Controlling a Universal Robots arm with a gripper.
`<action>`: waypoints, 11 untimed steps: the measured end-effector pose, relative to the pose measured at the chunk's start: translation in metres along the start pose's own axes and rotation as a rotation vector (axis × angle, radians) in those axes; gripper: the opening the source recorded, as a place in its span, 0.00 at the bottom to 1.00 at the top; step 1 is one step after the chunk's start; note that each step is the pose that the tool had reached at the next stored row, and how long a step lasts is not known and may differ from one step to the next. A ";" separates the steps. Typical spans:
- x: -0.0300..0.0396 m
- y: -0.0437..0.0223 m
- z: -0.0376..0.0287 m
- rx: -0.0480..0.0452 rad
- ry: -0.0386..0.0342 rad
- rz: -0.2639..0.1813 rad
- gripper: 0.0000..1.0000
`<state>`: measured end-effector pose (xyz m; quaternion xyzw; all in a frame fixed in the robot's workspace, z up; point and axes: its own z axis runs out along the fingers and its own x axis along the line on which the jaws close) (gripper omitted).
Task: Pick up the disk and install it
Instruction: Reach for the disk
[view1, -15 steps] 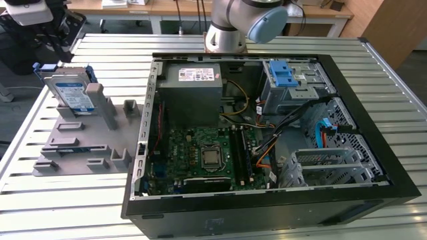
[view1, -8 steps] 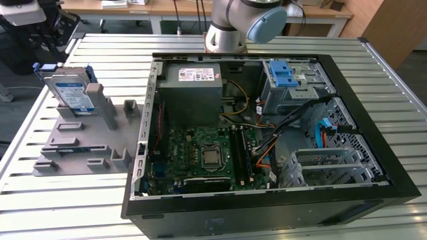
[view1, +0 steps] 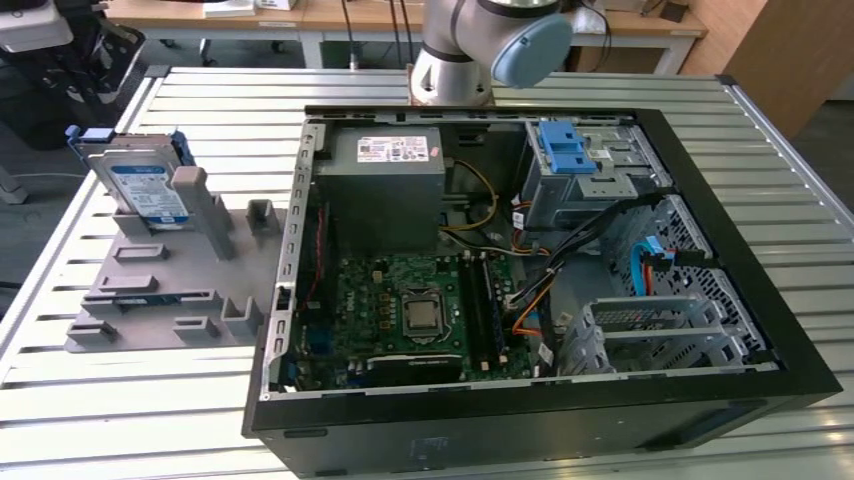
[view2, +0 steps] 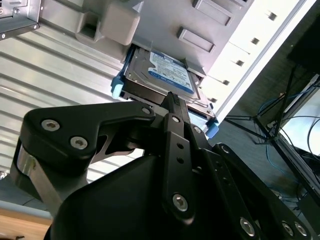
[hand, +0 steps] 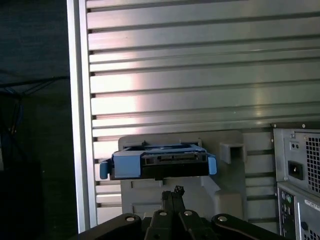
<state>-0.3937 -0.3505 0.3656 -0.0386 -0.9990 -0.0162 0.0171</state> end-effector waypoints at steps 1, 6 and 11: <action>0.0023 0.0005 0.0004 0.0000 0.0000 0.000 0.11; 0.0128 0.0038 0.0023 0.0000 0.0000 0.000 0.11; 0.0215 0.0069 0.0037 0.0000 0.0000 0.000 0.11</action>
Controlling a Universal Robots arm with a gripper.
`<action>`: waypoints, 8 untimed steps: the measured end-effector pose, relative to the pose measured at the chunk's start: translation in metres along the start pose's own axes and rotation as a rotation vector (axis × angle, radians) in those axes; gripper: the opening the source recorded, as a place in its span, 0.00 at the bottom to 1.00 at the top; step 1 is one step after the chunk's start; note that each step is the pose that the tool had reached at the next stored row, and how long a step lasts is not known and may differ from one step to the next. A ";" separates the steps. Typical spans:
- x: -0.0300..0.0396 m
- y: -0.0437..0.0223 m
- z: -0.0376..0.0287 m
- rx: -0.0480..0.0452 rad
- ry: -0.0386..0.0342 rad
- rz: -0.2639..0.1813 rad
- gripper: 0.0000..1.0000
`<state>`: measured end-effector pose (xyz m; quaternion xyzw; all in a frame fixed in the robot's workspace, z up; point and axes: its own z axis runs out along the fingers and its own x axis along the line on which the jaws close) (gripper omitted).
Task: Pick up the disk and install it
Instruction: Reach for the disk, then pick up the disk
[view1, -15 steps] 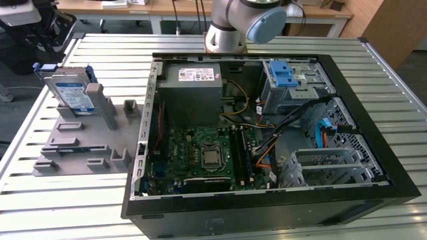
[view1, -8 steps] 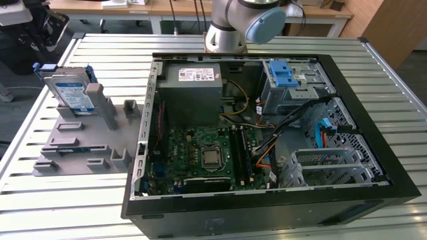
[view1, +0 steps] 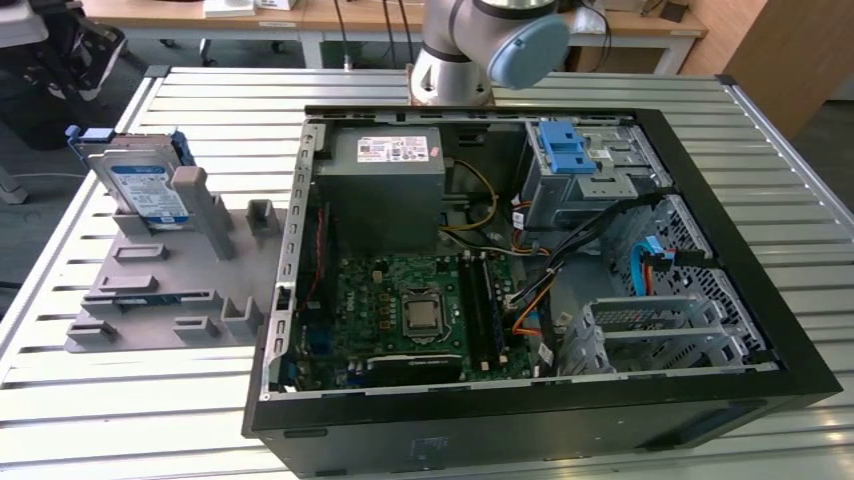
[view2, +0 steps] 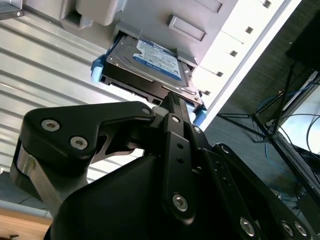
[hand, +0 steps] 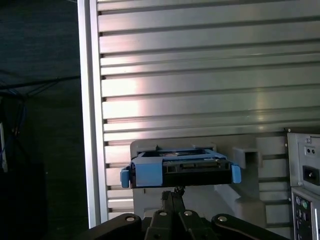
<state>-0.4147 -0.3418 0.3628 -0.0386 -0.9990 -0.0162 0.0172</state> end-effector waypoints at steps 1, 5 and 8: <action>0.0017 0.0004 0.0002 0.0000 0.0000 0.000 0.11; 0.0037 0.0008 0.0006 0.0000 -0.0001 0.000 0.11; 0.0041 0.0008 0.0006 0.0000 0.0000 0.000 0.11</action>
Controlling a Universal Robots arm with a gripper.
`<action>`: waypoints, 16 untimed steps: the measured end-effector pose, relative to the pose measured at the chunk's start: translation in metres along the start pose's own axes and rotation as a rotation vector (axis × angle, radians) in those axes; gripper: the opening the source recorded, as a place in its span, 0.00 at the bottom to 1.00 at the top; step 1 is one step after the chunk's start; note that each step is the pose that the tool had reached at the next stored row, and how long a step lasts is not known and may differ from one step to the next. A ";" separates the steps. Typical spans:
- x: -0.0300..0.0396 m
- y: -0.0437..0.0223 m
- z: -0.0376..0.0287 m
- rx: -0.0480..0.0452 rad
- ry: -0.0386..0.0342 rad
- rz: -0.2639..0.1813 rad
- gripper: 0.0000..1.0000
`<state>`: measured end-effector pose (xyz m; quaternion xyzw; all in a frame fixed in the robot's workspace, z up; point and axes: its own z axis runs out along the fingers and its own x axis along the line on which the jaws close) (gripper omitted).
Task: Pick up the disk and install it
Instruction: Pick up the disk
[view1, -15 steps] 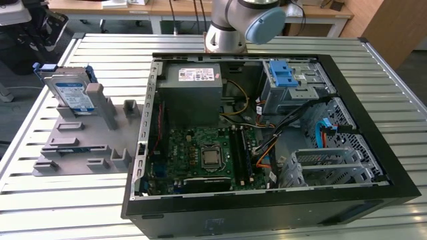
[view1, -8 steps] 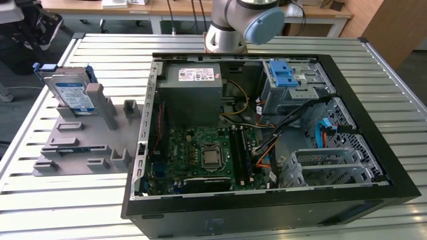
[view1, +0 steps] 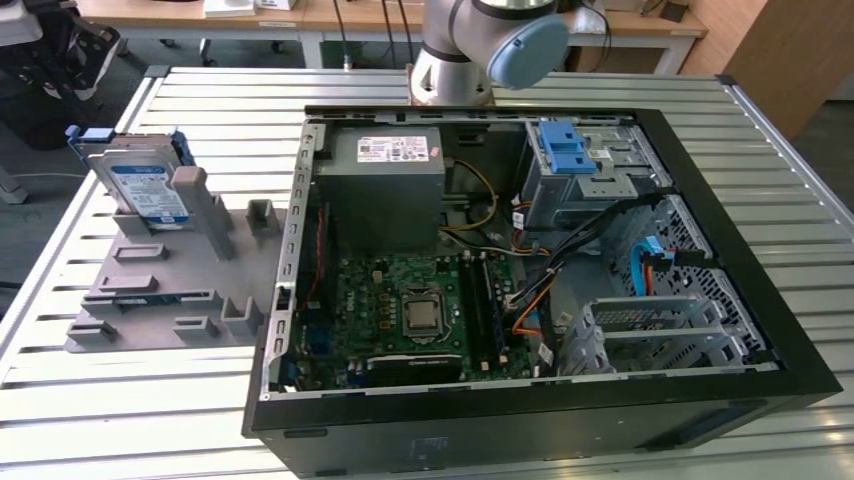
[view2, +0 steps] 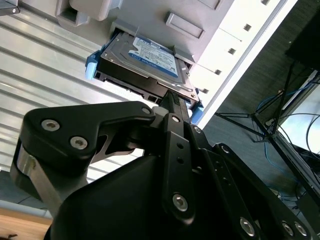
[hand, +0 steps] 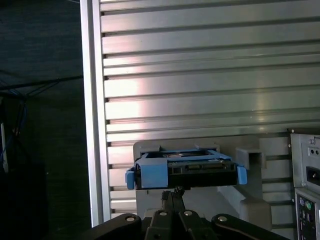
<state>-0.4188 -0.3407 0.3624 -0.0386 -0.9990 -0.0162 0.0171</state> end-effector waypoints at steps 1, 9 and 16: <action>0.0000 0.0000 0.0000 0.0000 0.0000 0.000 0.11; 0.0001 0.0000 0.0000 0.0000 0.0000 -0.002 0.11; 0.0001 0.0000 0.0000 0.0012 0.0010 -0.035 0.11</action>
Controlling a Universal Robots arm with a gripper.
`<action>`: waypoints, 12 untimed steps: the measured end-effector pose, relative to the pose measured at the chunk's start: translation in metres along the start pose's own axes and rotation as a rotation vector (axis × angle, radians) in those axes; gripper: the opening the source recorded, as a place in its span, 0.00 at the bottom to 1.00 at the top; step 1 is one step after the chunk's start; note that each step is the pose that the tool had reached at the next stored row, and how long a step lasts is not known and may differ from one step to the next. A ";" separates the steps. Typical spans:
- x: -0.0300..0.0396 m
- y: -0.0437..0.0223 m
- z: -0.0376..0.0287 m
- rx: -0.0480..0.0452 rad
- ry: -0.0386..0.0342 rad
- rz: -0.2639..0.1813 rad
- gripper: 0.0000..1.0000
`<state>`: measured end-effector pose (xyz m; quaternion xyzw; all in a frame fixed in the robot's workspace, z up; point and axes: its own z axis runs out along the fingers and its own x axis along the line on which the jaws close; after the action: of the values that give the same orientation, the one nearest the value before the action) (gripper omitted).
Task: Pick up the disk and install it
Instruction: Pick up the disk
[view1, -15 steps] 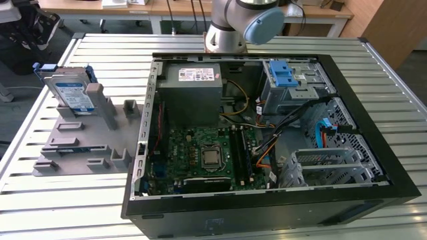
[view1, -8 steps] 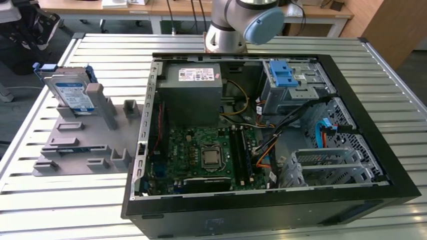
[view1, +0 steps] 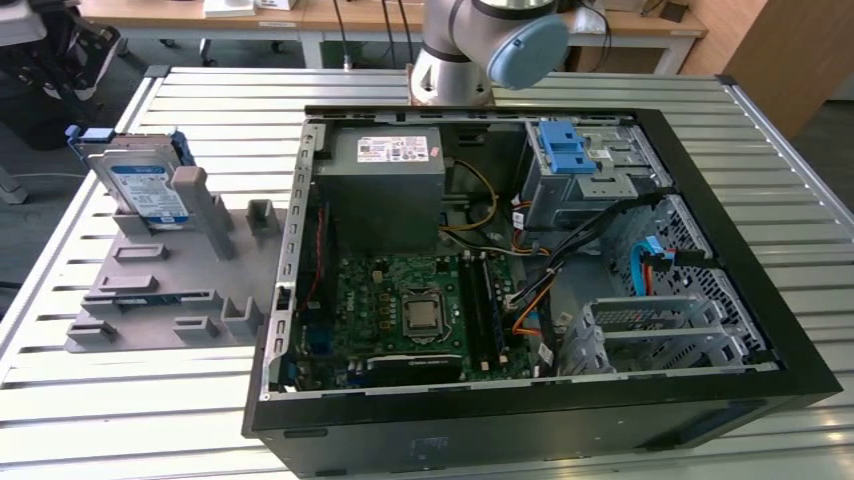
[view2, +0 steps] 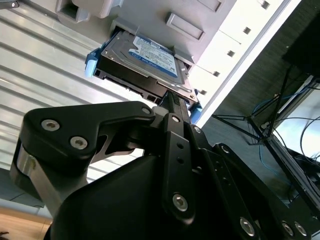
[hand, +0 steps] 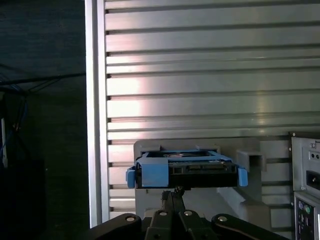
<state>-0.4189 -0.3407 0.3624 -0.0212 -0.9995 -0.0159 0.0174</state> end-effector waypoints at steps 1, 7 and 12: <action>0.0000 0.0000 0.0000 0.0002 0.0002 -0.005 0.11; 0.0001 0.0000 0.0000 0.0011 0.0009 -0.029 0.11; 0.0003 0.0000 0.0000 0.0016 0.0014 -0.046 0.11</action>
<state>-0.4192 -0.3407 0.3624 0.0017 -0.9997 -0.0155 0.0177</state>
